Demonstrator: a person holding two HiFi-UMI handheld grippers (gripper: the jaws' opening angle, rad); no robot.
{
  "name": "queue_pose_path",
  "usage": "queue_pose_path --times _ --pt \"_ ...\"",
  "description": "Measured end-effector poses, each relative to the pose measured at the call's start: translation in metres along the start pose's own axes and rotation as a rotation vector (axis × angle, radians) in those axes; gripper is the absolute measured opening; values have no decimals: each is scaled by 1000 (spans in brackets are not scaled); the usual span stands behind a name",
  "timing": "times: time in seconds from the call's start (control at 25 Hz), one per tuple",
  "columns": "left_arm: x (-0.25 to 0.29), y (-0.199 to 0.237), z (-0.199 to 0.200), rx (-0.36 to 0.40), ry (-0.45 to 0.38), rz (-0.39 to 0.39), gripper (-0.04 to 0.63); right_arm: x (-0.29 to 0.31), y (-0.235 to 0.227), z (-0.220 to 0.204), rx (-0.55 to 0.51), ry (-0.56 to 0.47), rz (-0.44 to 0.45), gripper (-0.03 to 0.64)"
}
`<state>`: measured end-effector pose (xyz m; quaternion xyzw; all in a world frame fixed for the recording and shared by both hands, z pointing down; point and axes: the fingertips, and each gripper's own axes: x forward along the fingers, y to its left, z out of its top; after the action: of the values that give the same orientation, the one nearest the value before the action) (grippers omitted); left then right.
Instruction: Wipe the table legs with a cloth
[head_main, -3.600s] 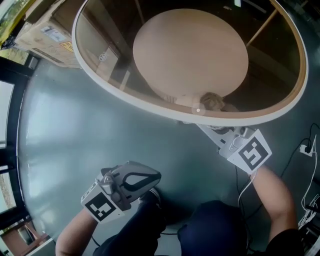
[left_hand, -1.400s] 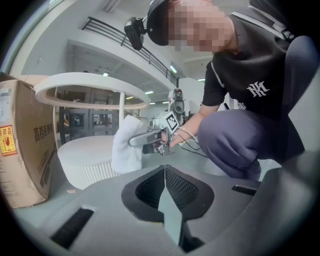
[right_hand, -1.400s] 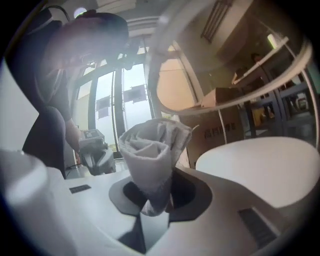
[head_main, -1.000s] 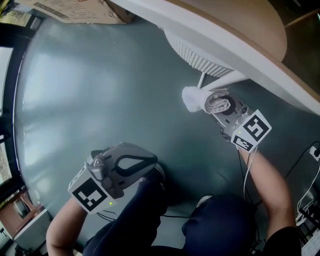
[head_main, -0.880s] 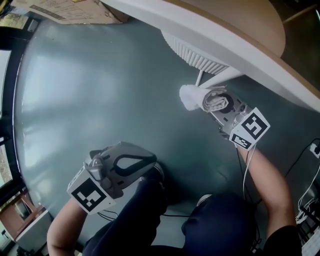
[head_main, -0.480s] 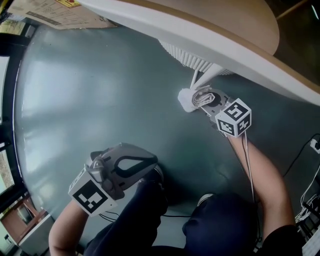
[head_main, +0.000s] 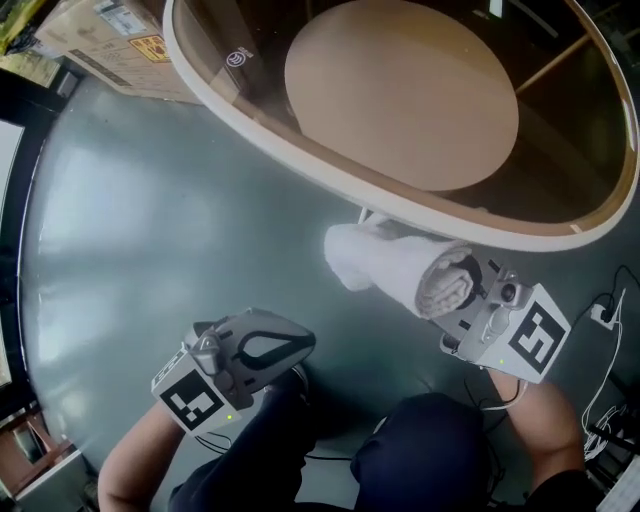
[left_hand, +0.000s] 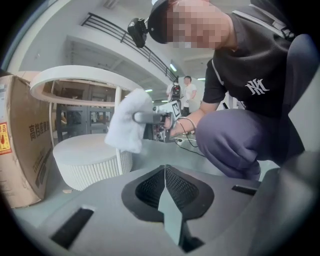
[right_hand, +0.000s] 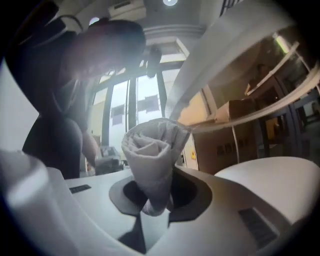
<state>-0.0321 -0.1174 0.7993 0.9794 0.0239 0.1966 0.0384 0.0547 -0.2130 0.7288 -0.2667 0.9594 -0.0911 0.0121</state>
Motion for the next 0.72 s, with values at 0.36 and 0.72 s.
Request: queue_pose_path --times 0.36,0.72 --pt "3 -6 -5 -12 -8 -16 7 7 -19 2 49 -58 -38 71" --pt "-14 -8 -30 -44 59 2 7 10 -64 -192 182 214 -104 72"
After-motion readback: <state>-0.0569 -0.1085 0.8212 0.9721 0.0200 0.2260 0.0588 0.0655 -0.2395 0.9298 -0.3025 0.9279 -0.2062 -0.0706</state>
